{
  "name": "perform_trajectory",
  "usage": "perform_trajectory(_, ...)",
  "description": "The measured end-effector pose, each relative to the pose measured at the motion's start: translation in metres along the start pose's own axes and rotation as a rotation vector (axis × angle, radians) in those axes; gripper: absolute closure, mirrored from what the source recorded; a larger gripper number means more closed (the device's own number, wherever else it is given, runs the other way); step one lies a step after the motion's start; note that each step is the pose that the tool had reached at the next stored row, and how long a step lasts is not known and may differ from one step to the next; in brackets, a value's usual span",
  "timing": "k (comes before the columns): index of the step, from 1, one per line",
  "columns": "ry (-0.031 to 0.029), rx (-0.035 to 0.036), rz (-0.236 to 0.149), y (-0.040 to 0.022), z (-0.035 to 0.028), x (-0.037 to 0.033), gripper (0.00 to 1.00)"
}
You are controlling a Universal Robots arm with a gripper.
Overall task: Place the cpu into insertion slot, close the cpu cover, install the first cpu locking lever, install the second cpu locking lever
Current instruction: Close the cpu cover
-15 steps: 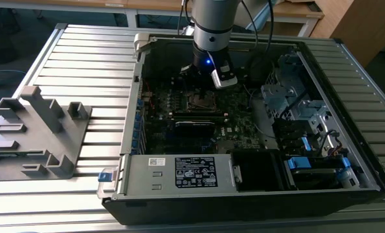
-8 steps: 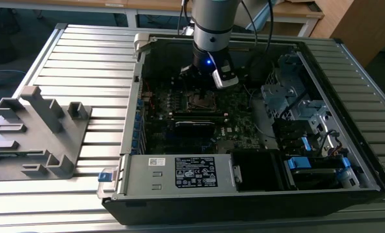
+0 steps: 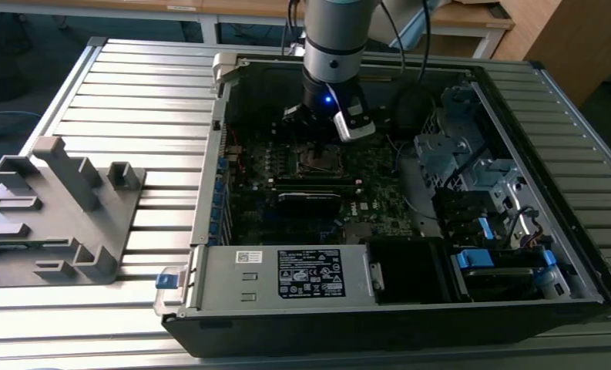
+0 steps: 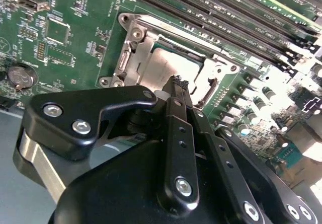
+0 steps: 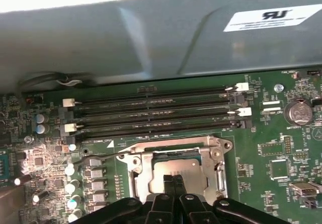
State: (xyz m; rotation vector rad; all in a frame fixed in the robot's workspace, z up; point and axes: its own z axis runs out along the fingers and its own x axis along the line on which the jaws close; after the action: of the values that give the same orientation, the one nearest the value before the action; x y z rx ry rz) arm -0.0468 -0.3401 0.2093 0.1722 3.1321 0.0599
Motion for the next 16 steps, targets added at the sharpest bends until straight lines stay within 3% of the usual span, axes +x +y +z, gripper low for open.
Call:
perform_trajectory(12,-0.0001,0.0000,-0.001,-0.0026,0.0010,0.0203,0.89)
perform_trajectory(16,-0.0001,0.0002,-0.001,-0.0027,0.0010,0.0215,0.89)
